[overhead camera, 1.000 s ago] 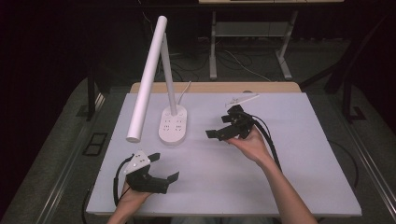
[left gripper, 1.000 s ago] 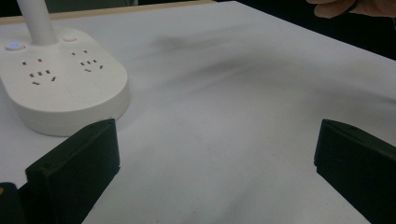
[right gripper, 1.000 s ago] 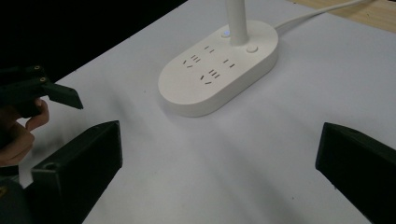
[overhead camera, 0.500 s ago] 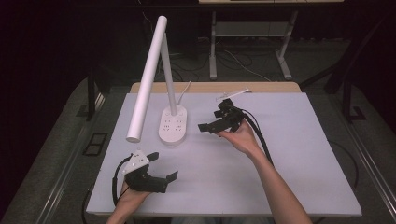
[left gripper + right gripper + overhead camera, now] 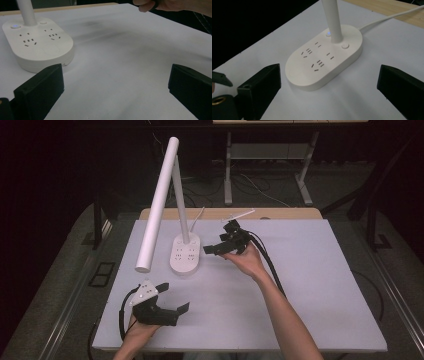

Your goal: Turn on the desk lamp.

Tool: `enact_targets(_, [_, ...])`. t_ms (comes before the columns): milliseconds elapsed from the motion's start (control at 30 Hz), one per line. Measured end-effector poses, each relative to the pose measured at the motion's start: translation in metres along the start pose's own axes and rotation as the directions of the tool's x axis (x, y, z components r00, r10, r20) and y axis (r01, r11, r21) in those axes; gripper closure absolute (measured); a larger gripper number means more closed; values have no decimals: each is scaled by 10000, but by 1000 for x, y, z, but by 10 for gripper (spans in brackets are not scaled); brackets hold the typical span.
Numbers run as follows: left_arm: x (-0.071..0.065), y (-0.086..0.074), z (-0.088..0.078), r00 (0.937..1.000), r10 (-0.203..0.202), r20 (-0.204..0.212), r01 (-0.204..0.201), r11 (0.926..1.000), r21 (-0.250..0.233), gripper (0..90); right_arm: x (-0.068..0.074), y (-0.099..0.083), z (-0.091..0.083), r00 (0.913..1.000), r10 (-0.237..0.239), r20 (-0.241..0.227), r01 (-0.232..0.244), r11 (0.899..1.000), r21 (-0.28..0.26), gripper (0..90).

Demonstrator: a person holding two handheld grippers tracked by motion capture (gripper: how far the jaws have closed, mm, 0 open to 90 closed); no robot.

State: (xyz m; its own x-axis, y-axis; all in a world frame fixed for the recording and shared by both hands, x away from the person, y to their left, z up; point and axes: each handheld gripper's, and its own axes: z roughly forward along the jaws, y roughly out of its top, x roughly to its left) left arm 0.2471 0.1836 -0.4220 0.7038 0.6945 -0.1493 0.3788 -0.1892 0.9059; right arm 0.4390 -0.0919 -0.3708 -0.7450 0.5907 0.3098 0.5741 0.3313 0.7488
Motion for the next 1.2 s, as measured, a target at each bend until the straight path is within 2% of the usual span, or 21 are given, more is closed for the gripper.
enact_targets(167, [-1,0,0,10000,-48,42,49,10000,-55,0,-3,7,6,9998,155,138,-155,9999,41,69])
enact_targets(267, [-1,0,0,10000,-60,50,60,10000,-62,0,-4,11,9,9999,113,64,-112,9999,-48,148])
enact_targets(333, [-1,0,0,10000,-64,48,64,10000,-68,0,-5,14,12,9999,119,102,-121,9998,126,170])
enact_targets(467, [-1,0,0,10000,-7,72,7,10000,-52,0,-9,19,19,9999,110,-66,-109,9998,146,299])
enact_targets(567, [-1,0,0,10000,-21,86,21,10000,-24,0,-10,20,23,9999,117,-116,-116,9999,123,335])
enact_targets(600, [-1,0,1,9999,-28,101,28,10000,-20,0,-11,21,27,9998,173,-107,-172,9998,97,379])
enact_targets(633, [-1,0,1,9999,-18,109,19,10000,-18,0,-11,21,27,9998,173,-107,-172,9998,97,379])
enact_targets(667, [-2,0,0,9999,-11,107,11,10000,-23,0,-13,21,30,9996,249,-146,-247,9996,114,429])
enact_targets(700, [-2,0,0,9999,-10,107,10,10000,-29,0,-13,21,30,9996,249,-146,-247,9996,114,429])
enact_targets(967, [-1,0,-1,9999,-55,104,57,9999,-118,0,-19,24,43,9956,873,-333,-882,9958,-245,572])
enact_targets(1000, [-1,0,-1,9999,-53,109,54,9999,-120,0,-21,23,47,9939,1027,-397,-1038,9943,-261,632])
enact_targets(1200, [-2,1,0,9998,2,177,0,9999,-128,0,-25,20,59,9890,1359,-578,-1368,9905,-120,760])
